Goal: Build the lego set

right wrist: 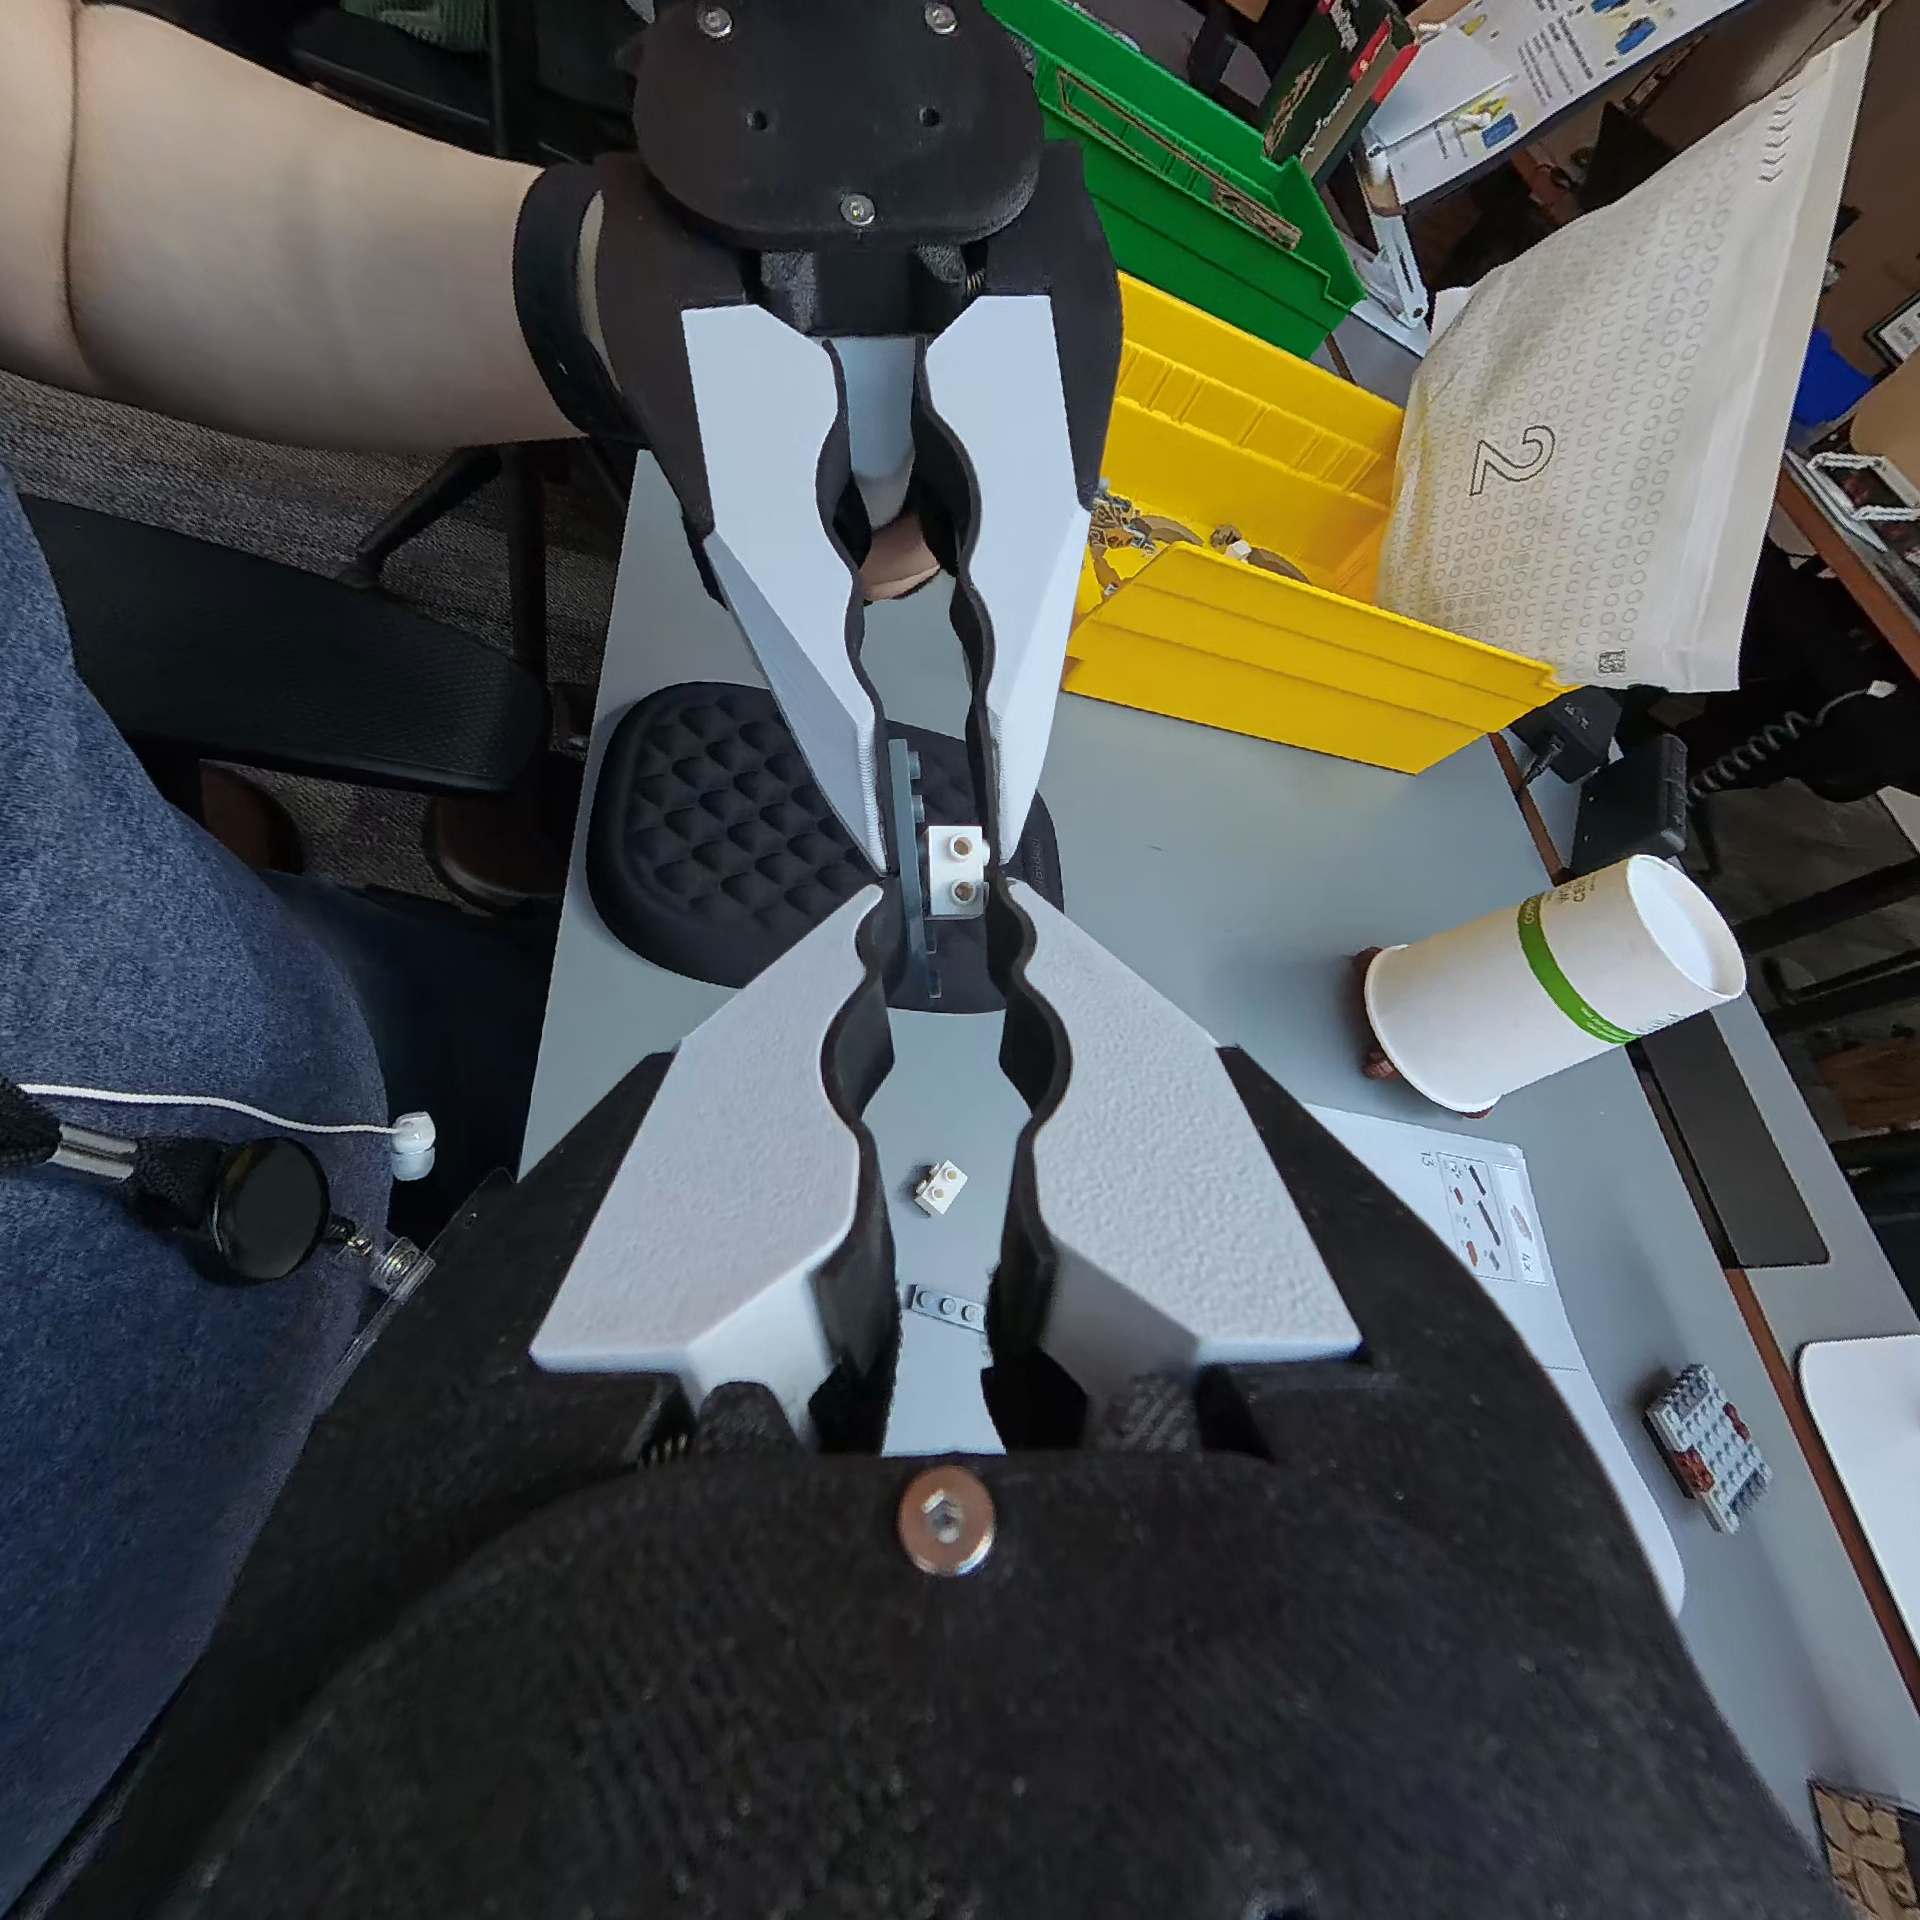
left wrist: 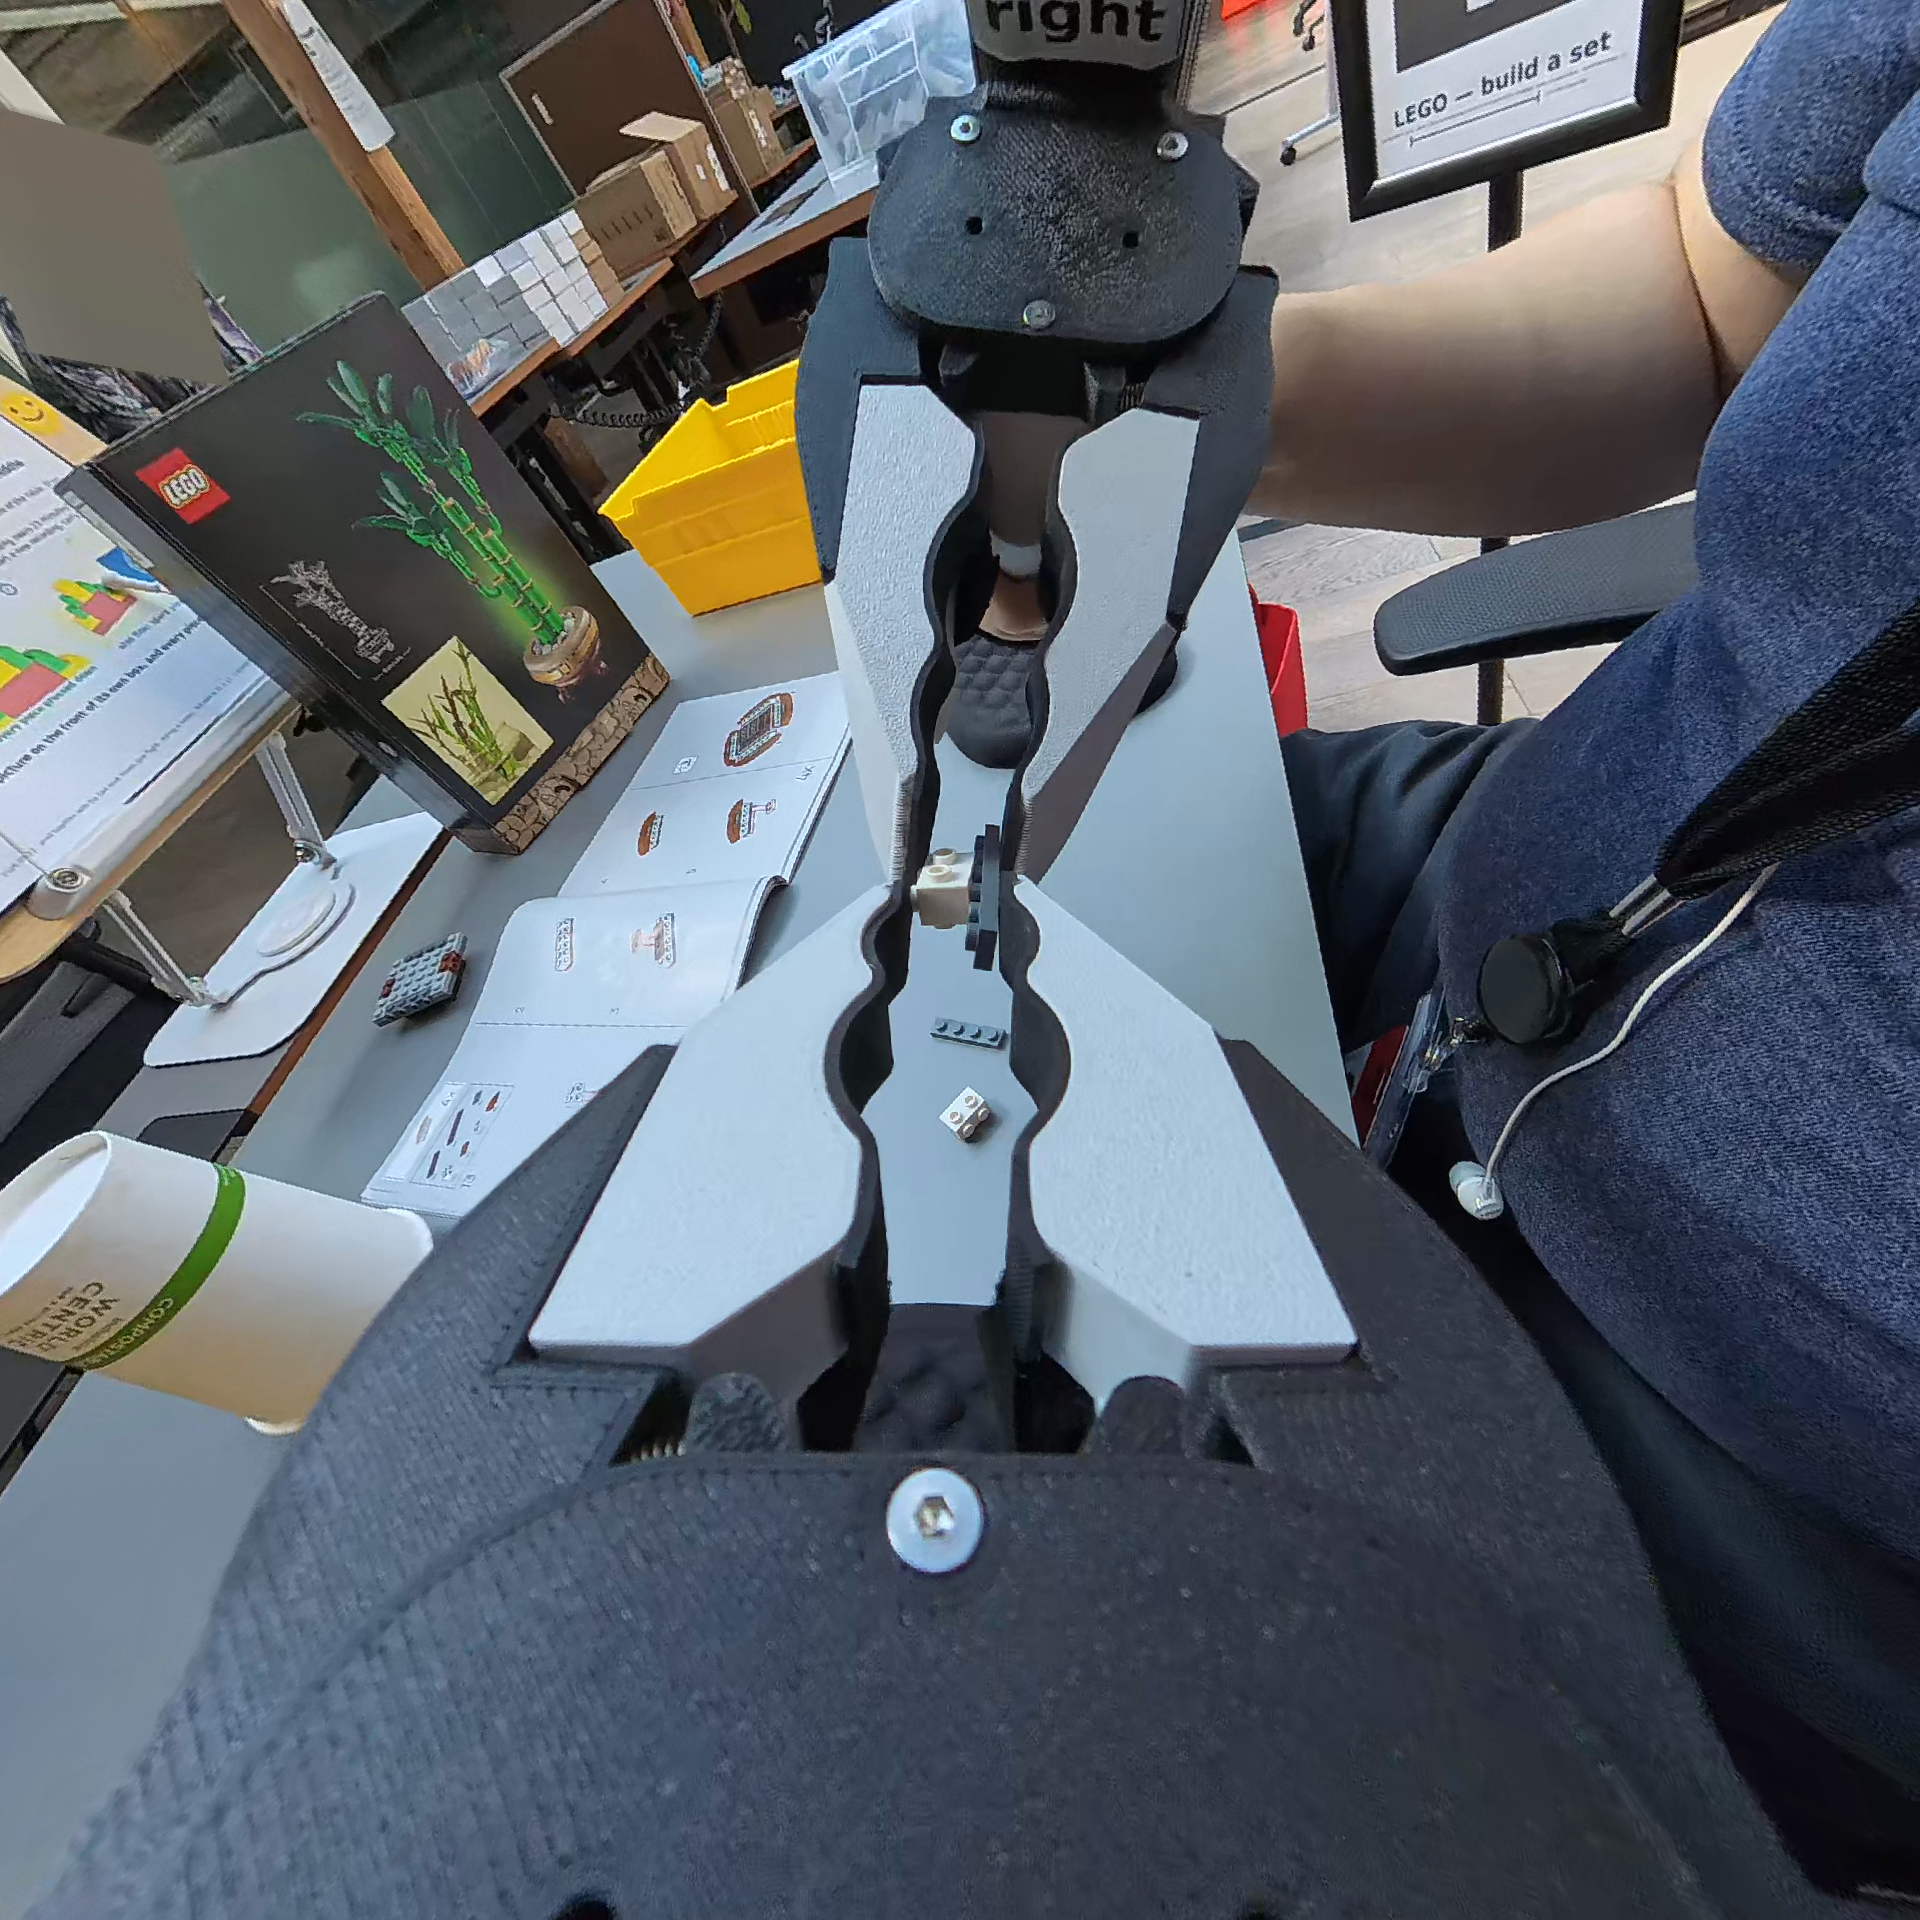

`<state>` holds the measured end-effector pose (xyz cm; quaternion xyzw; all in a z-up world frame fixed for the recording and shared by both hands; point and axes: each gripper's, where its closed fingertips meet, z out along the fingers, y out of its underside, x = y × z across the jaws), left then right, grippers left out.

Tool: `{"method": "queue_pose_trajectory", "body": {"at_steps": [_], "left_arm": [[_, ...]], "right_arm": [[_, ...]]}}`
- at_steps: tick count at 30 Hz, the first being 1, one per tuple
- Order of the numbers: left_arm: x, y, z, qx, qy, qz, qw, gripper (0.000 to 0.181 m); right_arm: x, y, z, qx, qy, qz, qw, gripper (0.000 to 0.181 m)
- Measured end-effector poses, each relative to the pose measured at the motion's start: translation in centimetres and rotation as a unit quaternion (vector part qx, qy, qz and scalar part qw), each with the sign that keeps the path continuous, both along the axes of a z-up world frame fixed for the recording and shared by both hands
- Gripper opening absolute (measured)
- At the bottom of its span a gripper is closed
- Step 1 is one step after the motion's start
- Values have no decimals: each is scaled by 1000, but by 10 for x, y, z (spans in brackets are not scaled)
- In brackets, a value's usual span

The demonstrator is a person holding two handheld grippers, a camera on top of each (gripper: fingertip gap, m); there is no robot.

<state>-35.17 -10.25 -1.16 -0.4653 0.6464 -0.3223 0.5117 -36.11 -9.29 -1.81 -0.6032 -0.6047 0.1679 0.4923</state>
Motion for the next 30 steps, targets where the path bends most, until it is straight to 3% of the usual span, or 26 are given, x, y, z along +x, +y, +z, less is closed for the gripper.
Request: {"method": "queue_pose_trajectory", "body": {"at_steps": [5, 8, 14, 30], "left_arm": [[-1, -1, 0, 4, -1, -1, 1000, 14], [0, 0, -1, 34, 4, 6, 999, 13], [0, -3, -12, 54, 35, -2, 998, 13], [-1, -3, -16, 6, 31, 0, 999, 14]], "right_arm": [[0, -1, 0, 0, -3, 0, 1000, 14], [0, -1, -2, -58, 14, -4, 998, 15], [0, -5, -13, -86, 7, 13, 996, 15], [-2, -4, -15, -95, 33, 19, 995, 14]]}}
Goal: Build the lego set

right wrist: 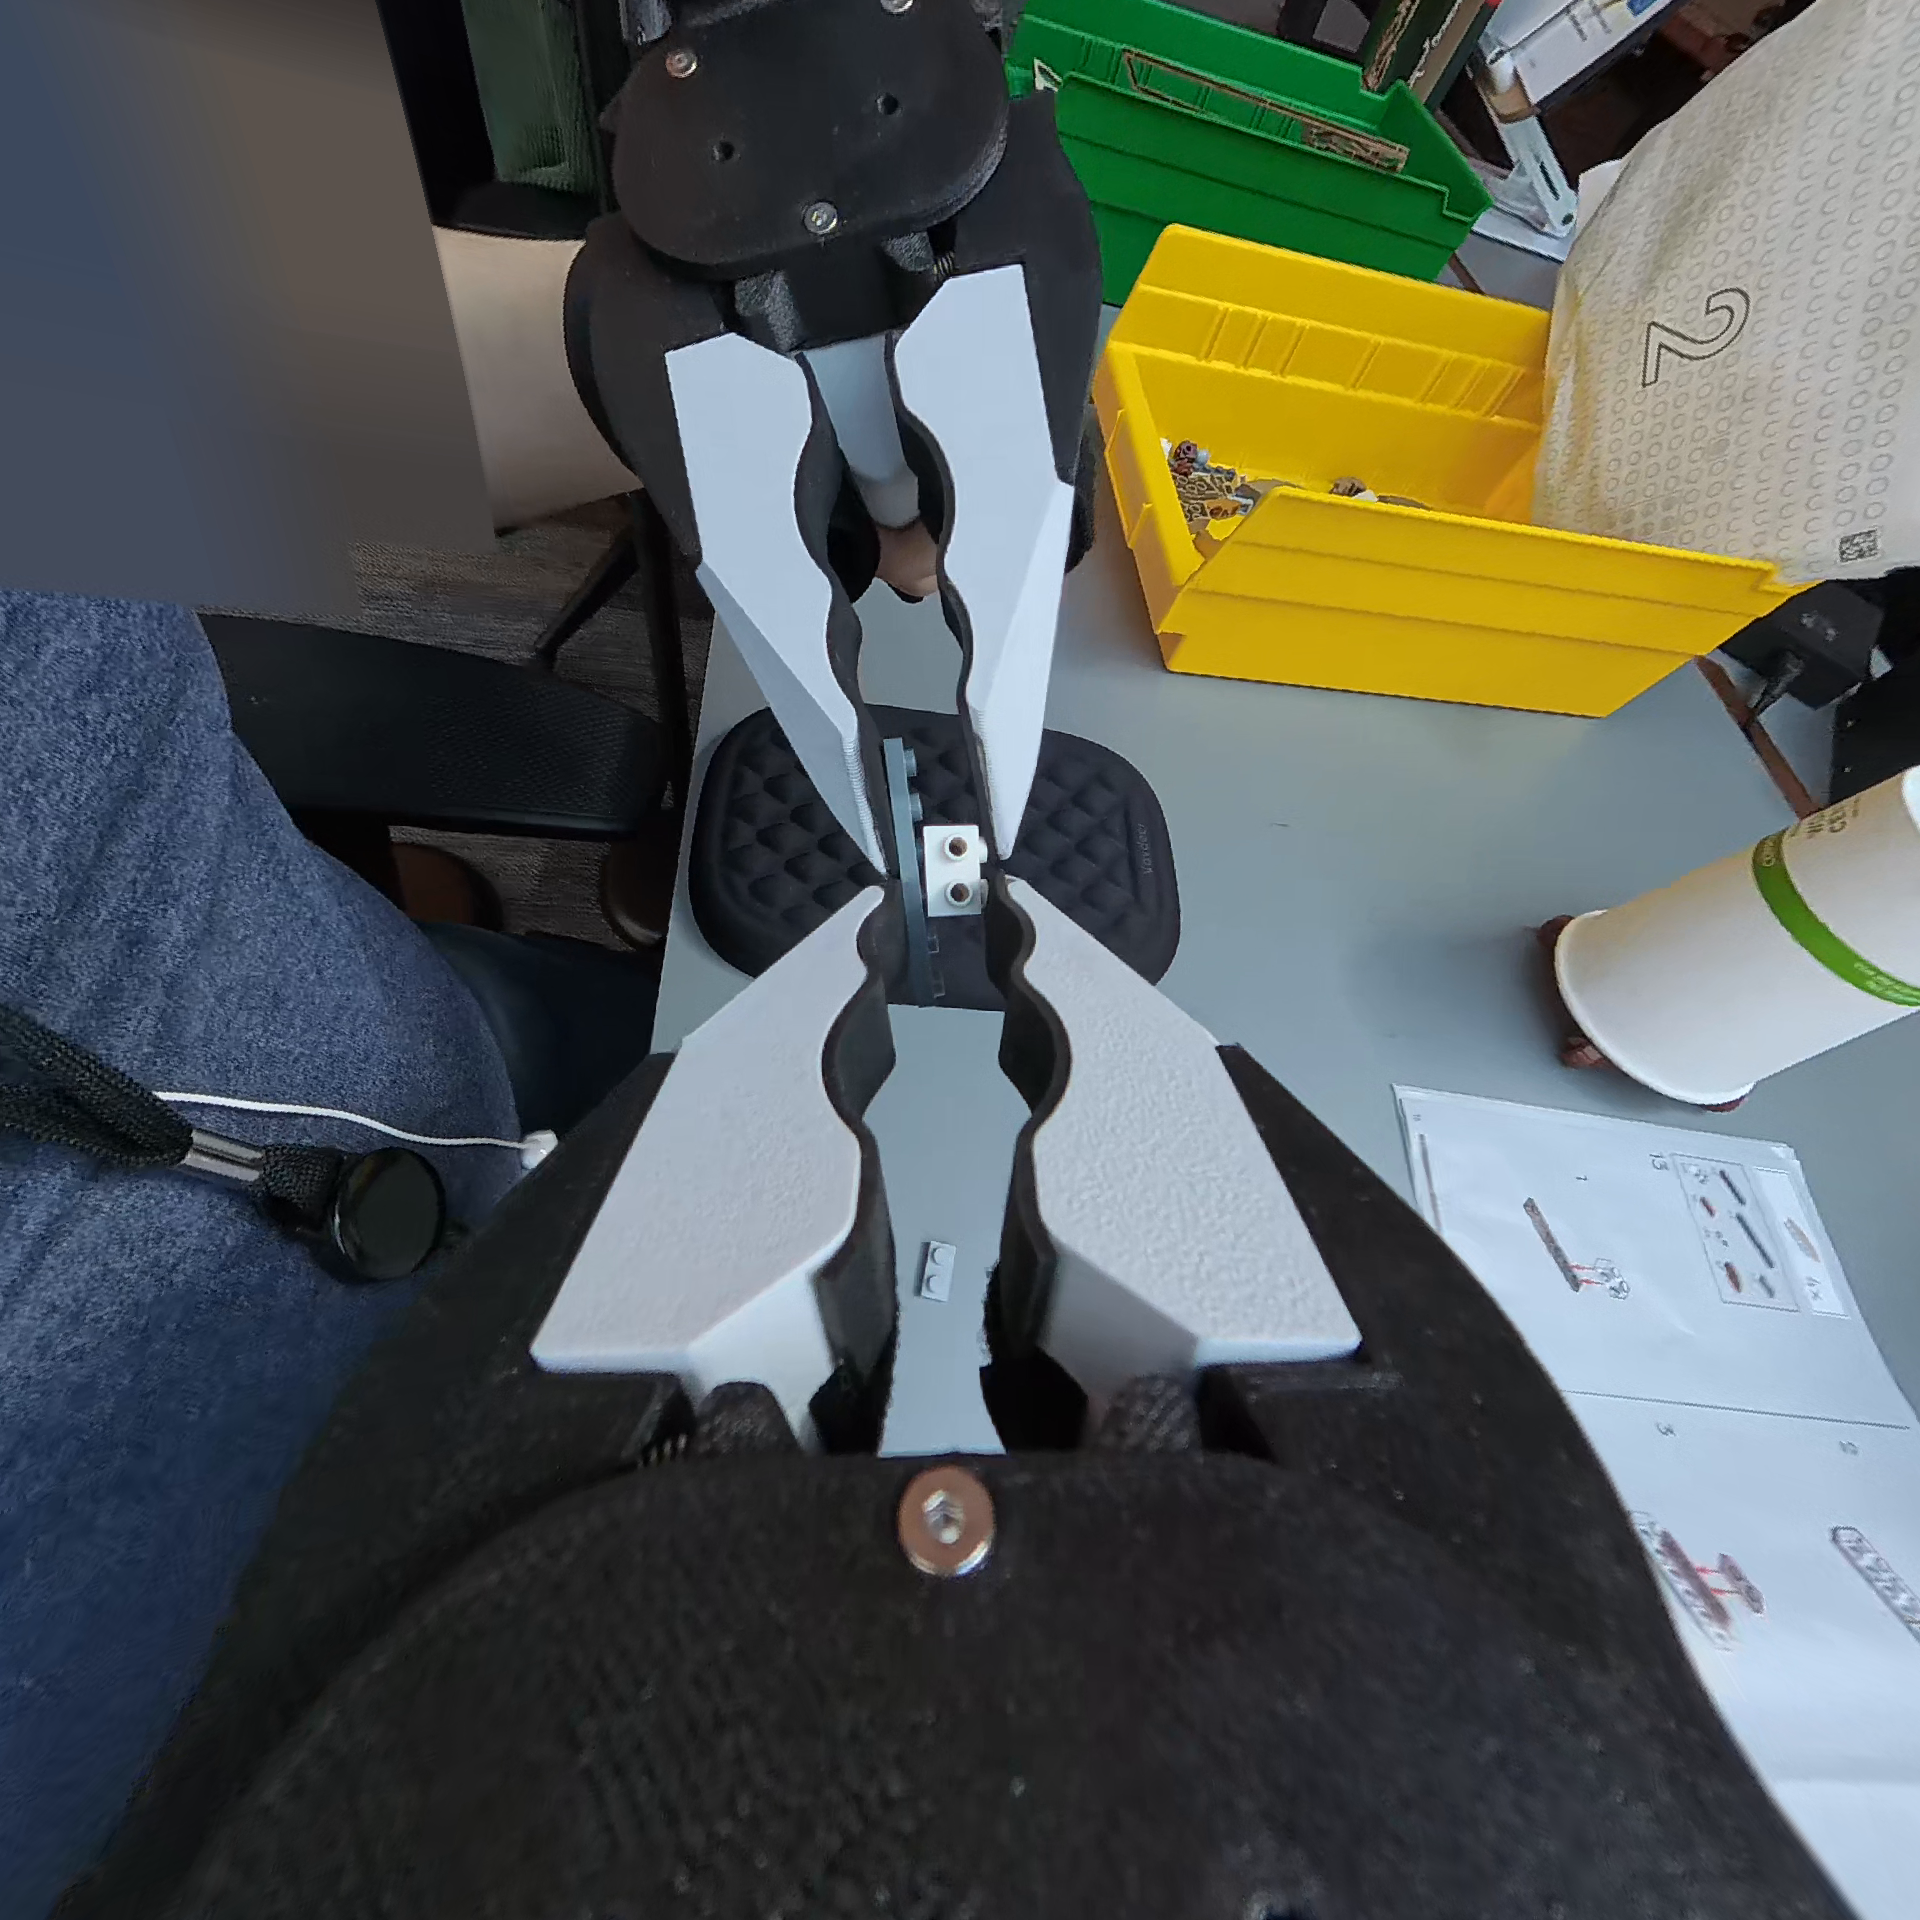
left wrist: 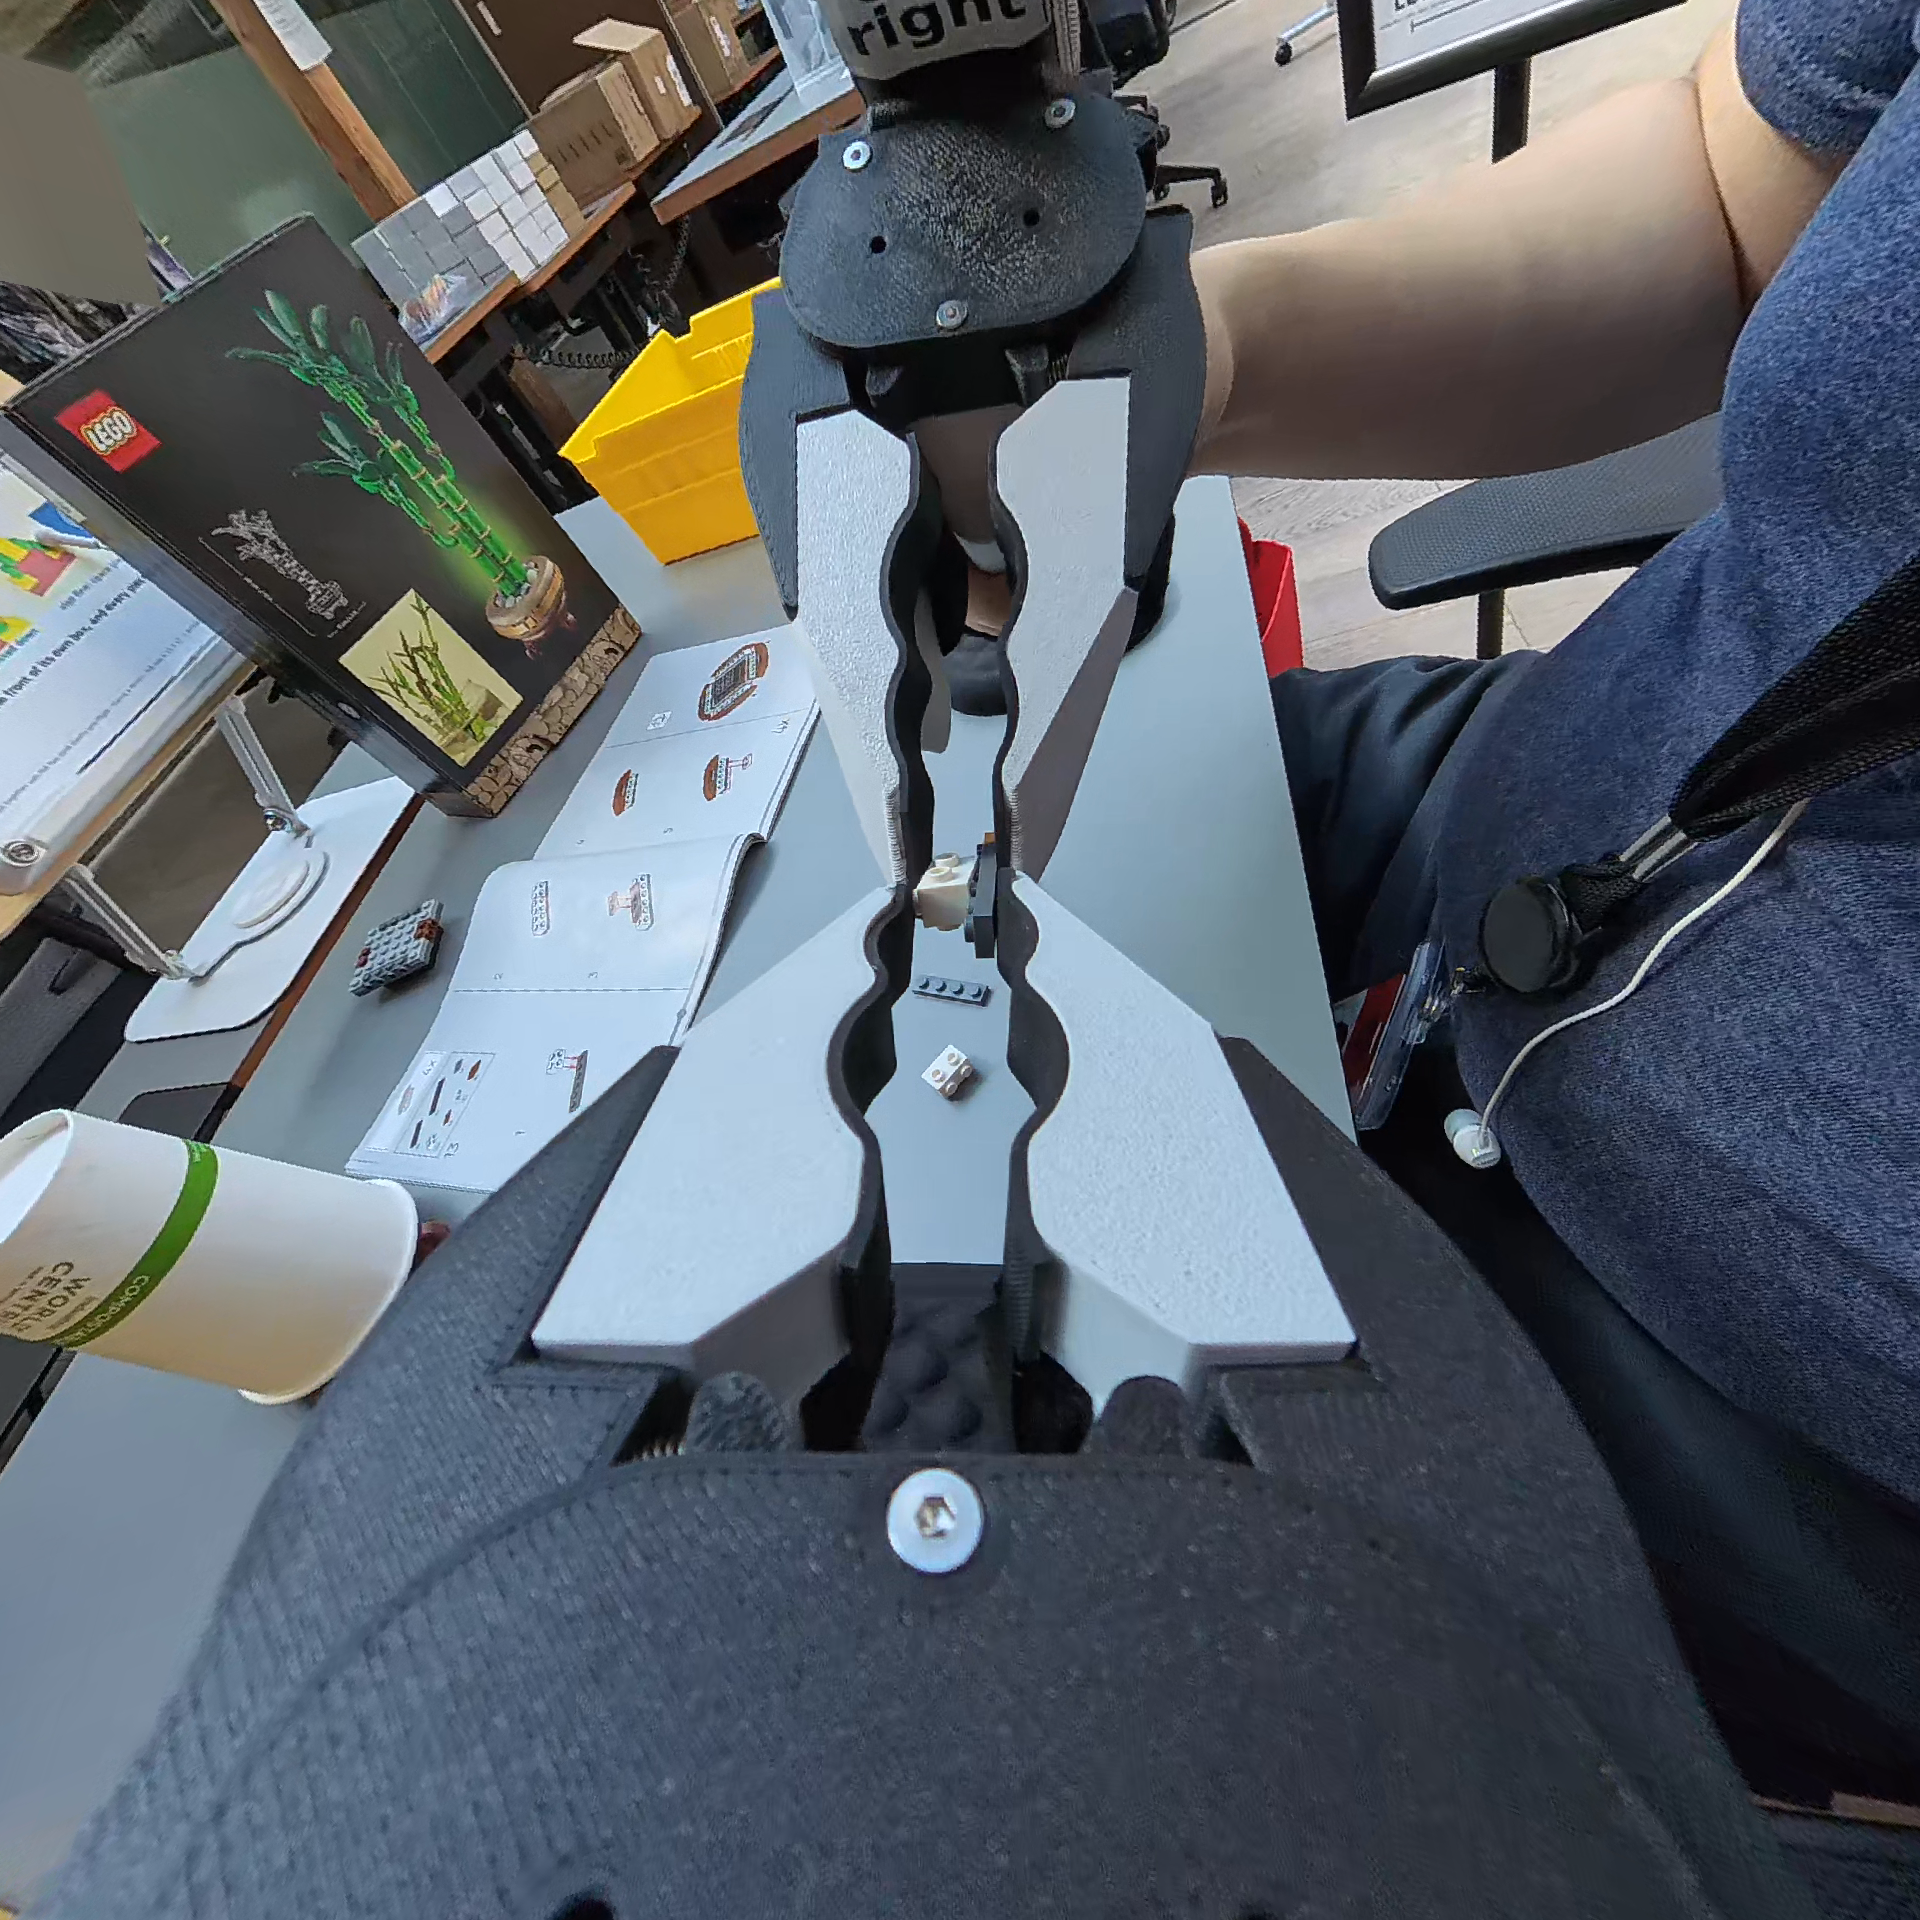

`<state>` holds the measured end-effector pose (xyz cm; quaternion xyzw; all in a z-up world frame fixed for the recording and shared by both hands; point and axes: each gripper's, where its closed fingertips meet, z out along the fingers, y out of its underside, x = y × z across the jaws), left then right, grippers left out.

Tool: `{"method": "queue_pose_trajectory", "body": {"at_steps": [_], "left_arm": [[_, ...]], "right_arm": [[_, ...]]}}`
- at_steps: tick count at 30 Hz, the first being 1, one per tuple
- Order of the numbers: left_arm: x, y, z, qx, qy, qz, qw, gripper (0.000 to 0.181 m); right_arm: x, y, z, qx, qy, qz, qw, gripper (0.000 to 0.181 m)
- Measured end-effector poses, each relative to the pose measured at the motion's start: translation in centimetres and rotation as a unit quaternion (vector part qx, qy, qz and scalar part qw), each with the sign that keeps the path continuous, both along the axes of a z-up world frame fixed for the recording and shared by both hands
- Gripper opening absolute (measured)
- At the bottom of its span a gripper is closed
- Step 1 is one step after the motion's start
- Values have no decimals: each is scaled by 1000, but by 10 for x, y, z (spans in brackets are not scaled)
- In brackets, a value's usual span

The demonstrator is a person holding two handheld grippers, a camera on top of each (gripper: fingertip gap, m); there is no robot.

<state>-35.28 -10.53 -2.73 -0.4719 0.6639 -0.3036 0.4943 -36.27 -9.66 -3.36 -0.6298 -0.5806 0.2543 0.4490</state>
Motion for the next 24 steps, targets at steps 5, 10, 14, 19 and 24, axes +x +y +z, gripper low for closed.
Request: {"method": "queue_pose_trajectory", "body": {"at_steps": [5, 10, 14, 19, 24], "left_arm": [[-1, 1, 1, 15, 8, 10, 1000, 12], [-1, 3, -2, 19, 20, 22, 999, 12], [-1, 1, 0, 20, 11, 15, 1000, 12], [-2, 0, 6, 8, -14, 3, 1000, 12], [-1, -1, 5, 50, -8, 7, 999, 12]], "right_arm": [[-1, 0, 1, 5, -3, 0, 1000, 14], [-1, 2, -2, 9, -7, -3, 1000, 14], [-1, 0, 1, 45, -14, -2, 999, 13], [-1, 0, 5, 68, -26, -18, 997, 13], [-1, -3, 5, 57, -30, -18, 998, 14]]}}
